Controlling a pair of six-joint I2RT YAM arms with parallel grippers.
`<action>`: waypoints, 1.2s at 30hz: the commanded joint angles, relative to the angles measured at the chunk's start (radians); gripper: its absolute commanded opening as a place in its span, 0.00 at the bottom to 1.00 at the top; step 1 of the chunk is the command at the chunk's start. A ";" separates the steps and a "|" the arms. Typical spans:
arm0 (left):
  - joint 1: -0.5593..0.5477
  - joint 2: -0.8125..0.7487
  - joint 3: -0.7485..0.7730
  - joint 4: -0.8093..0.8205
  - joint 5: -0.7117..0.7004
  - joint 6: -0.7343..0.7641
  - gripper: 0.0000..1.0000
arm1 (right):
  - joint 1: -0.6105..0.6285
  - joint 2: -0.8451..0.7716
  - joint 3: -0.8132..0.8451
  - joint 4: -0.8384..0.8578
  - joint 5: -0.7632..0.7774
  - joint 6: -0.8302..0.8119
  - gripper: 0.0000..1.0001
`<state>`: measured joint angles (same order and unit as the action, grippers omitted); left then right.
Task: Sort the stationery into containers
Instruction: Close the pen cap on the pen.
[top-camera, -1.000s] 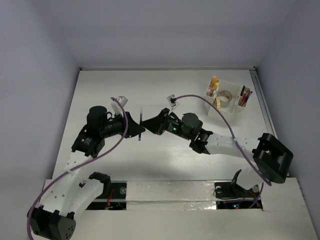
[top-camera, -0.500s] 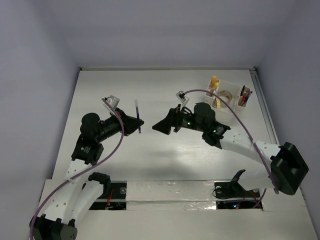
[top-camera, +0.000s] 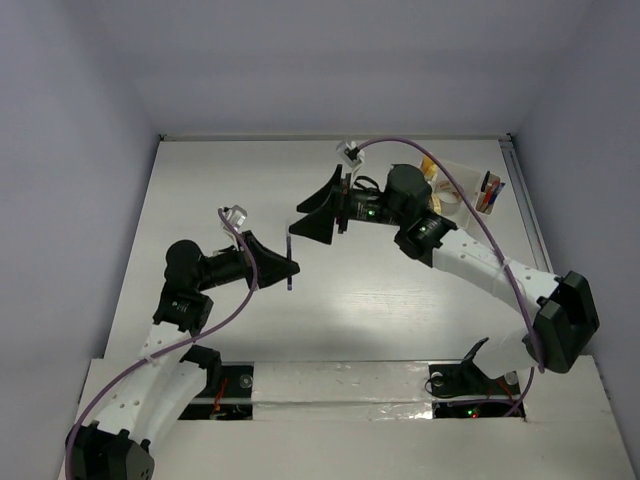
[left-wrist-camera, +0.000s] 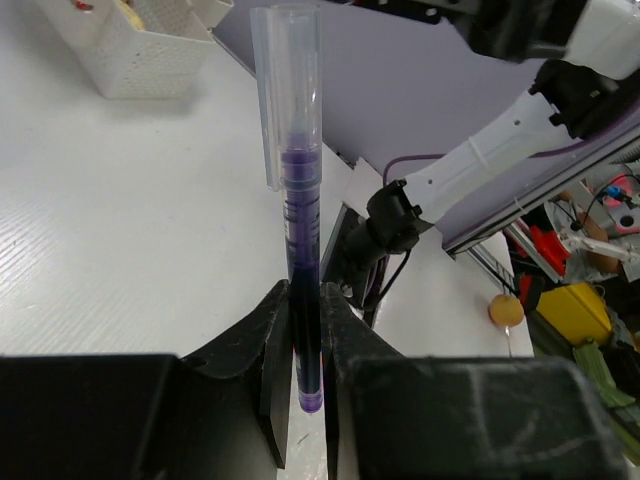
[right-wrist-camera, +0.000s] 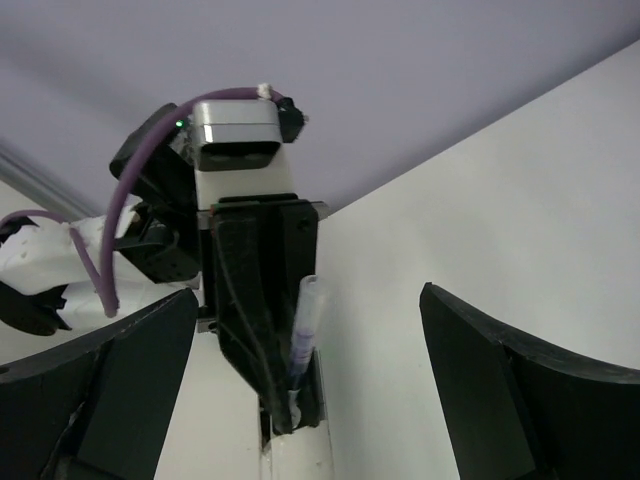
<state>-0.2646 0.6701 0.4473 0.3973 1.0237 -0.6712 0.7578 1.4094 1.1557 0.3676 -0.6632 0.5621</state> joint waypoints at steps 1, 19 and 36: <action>0.002 -0.007 -0.001 0.133 0.076 -0.041 0.00 | -0.002 0.045 0.065 0.027 -0.073 0.010 0.98; -0.007 0.029 0.011 0.077 0.030 -0.002 0.00 | 0.017 0.138 0.114 0.068 -0.111 0.064 0.65; -0.007 0.034 0.019 0.069 0.009 0.002 0.00 | 0.044 0.154 0.105 0.097 -0.105 0.070 0.22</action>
<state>-0.2676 0.7048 0.4473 0.4297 1.0313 -0.6834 0.7876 1.5642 1.2224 0.4046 -0.7563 0.6346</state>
